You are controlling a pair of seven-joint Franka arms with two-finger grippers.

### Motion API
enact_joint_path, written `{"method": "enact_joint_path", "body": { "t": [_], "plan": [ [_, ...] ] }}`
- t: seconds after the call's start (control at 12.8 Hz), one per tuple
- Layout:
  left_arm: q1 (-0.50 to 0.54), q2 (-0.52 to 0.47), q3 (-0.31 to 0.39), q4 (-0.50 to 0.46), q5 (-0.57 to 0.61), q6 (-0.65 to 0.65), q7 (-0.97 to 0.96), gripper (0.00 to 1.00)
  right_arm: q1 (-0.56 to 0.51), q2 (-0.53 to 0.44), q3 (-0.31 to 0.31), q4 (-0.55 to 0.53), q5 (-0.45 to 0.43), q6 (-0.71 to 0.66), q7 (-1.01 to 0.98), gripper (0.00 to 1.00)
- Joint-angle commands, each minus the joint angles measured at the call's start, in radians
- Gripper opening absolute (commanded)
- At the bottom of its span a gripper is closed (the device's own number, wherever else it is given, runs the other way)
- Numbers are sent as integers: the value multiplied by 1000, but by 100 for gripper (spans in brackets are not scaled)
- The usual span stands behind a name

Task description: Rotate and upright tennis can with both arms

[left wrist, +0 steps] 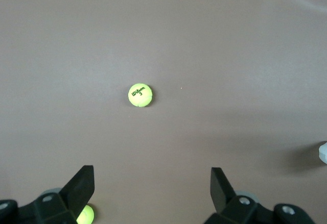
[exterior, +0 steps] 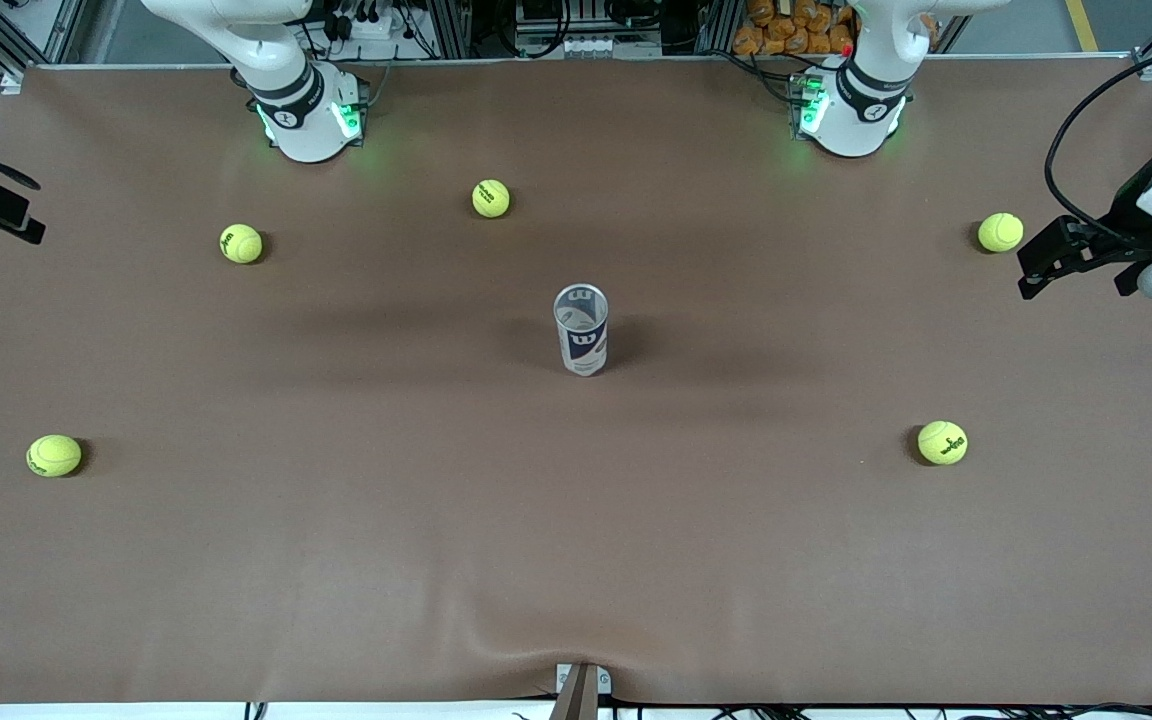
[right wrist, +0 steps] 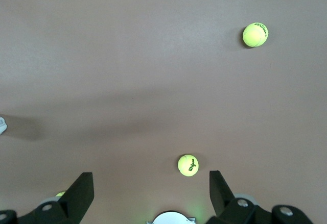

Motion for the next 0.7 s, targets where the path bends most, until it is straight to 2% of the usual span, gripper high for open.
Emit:
{"method": "enact_joint_path", "body": {
  "t": [0.0, 0.62],
  "plan": [
    [-2, 5, 5, 14, -11, -10, 11, 100, 5, 0, 0, 7, -7, 0, 19, 100],
    [-3, 4, 3, 14, -39, -32, 18, 100, 8, 0, 0, 7, -10, 0, 20, 100]
  ]
}}
